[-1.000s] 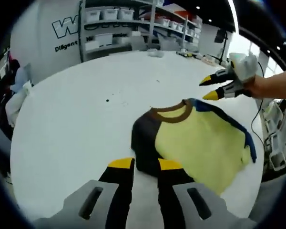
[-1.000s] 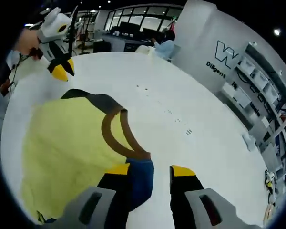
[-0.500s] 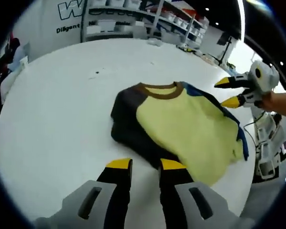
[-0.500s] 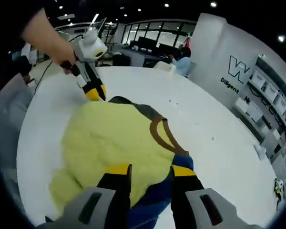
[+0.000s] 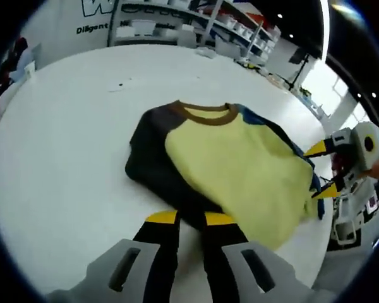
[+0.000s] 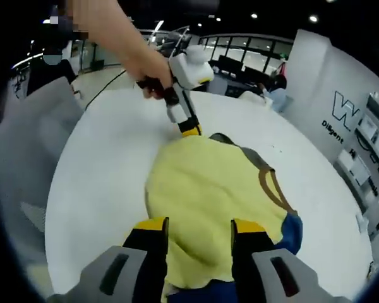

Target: Fold the garment on the visible template until the final outline fits inside the template.

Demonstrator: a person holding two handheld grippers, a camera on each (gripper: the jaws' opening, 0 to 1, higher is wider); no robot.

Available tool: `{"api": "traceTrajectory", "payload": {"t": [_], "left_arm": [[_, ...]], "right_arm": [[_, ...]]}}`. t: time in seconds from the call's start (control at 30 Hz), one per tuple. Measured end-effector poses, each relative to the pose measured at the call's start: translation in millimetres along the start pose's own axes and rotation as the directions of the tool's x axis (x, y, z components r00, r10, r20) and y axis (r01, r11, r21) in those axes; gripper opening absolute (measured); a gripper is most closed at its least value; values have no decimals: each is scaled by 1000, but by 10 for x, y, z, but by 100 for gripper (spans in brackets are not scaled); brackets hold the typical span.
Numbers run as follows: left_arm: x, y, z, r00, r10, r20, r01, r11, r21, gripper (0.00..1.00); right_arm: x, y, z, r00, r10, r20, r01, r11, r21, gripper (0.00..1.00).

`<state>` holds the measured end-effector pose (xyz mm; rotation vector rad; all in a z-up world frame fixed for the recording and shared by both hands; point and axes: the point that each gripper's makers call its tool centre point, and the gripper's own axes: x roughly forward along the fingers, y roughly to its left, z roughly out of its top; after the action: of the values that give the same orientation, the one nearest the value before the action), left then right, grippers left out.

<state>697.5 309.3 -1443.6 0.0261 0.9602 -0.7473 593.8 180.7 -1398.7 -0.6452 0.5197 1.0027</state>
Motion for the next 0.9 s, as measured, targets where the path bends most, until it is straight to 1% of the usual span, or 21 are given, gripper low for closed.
{"api": "traceTrajectory", "payload": {"t": [0.07,0.13,0.2,0.27,0.4,0.43,0.47,0.6,0.67,0.73,0.77,0.83,0.87,0.9], "left_arm": [[6,-3,3,1000,0,4,0,1000,-9,6],[-12,8,19,1000,6,12,-6,1000,-1,1],[-26,4,20,1000,-1,17,1,1000,-5,0],[-58,12,20,1000,-2,20,1,1000,18,0],[-152,13,80,999,-2,38,1,1000,22,0],[-158,9,86,999,-2,40,1,1000,25,0],[-191,20,112,999,7,47,-9,999,52,0],[-282,21,139,999,10,52,-14,997,75,0],[-336,42,155,999,15,52,-20,995,101,0],[-396,71,171,999,22,46,-28,989,145,0],[-435,107,174,999,35,33,-41,980,194,0],[-501,130,177,999,49,17,-51,966,252,0],[-538,160,186,999,52,9,-52,960,276,0],[-564,175,203,998,55,10,-55,958,282,0]], "right_arm": [[27,48,11,1000,7,1,-7,1000,-2,35],[70,85,8,1000,16,-1,-16,1000,3,36],[116,116,-7,1000,20,-7,-20,1000,4,36],[161,128,-28,1000,25,-19,-25,1000,10,35],[251,146,-58,999,29,-33,-29,1000,10,35],[270,150,-70,999,31,-38,-30,1000,9,35],[293,153,-94,998,31,-49,-30,1000,5,34],[331,144,-134,998,28,-62,-28,1000,13,30],[337,147,-150,998,28,-65,-27,1000,13,27],[339,144,-174,997,28,-74,-26,999,22,21],[341,141,-185,997,27,-74,-25,999,23,17],[333,126,-183,997,19,-71,-18,1000,21,10],[332,120,-186,997,18,-71,-16,1000,20,6],[332,112,-189,997,17,-73,-15,1000,26,1]]}}
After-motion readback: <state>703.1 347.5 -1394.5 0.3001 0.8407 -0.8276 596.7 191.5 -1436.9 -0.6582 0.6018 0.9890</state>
